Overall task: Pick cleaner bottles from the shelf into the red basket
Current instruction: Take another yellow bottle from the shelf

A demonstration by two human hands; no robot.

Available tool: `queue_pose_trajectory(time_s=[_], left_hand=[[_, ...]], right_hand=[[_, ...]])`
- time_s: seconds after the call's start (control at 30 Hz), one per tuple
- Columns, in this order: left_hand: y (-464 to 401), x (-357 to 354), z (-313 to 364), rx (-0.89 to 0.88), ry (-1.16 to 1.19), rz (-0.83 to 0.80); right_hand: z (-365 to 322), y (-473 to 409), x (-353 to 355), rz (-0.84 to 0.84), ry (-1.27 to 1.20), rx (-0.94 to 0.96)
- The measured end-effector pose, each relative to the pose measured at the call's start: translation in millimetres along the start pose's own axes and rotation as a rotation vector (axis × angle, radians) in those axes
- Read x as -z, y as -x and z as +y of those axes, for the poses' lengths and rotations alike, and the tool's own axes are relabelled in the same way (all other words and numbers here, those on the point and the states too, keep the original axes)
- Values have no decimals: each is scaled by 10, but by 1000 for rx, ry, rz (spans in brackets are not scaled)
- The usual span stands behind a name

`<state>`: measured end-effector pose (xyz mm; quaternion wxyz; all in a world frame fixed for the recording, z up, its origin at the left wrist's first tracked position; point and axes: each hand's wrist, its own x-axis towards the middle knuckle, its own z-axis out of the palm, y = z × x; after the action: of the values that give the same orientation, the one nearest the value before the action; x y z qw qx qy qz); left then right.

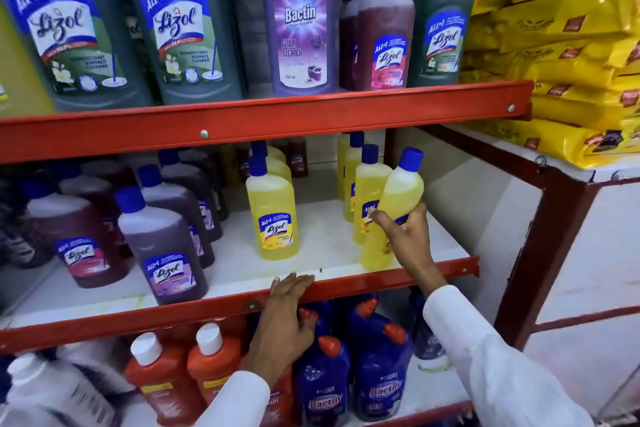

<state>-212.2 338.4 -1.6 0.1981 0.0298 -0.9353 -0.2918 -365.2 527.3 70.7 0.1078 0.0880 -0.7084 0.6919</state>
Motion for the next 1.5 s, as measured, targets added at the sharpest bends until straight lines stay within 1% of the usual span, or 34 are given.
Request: queue_pose_trajectory(time_s=[0.07,0.13,0.17,0.27,0.3,0.33,0.4,0.47,0.53,0.57,0.6,0.63,0.7,0.77,0.83,0.93,1.03,1.1,1.2,1.27,1.37,1.5], left_hand=[[-10,-16,-24,14,12,0],[-24,-33,-40,13,17,6],[-24,-34,-49,11,17,8],[-27,-40,-72,-6,6,5],[-26,-40,-79,-9,8,7],[-24,-39,-87,-9,10,10],[-27,-38,-91,-12,10,18],[-27,-38,-90,-19,5,25],[-28,-35,-83,-20,8,29],[-29,-33,-80,-15,11,29],[-29,-30,-73,-6,16,27],[-30,-26,-64,2,23,27],[-41,-13,-55,5,27,23],[-49,2,-50,4,14,11],[-51,17,-39,7,14,7],[-55,29,-15,4,20,13],[-50,47,21,2,23,22],[-42,55,39,12,33,19],[-36,66,41,30,45,18],[-27,71,51,40,41,19],[-16,71,65,22,40,41],[-23,75,75,27,38,28]], right_hand=[[-143,24,75,-71,-186,17],[-283,14,157,-215,-424,16],[-344,17,189,-333,-564,-12],[-496,78,240,-780,-914,-157],[-522,111,237,-893,-979,-174],[-532,142,230,-964,-1018,-178],[-546,187,217,-1011,-1045,-177],[-578,231,213,-964,-1018,-159],[-619,258,215,-837,-933,-135],[-641,264,207,-722,-830,-119],[-666,278,194,-579,-674,-84],[-692,299,174,-431,-476,-26],[-709,343,115,-177,-80,151],[-644,386,44,-13,180,331],[-546,403,-9,91,288,437],[-401,406,-59,217,382,508],[-298,400,-76,276,390,517],[-271,363,-57,302,324,459],[-271,241,-23,343,180,324],[-252,144,-18,351,134,235],[-201,45,-53,335,159,156],[-78,-11,-129,334,188,96]])
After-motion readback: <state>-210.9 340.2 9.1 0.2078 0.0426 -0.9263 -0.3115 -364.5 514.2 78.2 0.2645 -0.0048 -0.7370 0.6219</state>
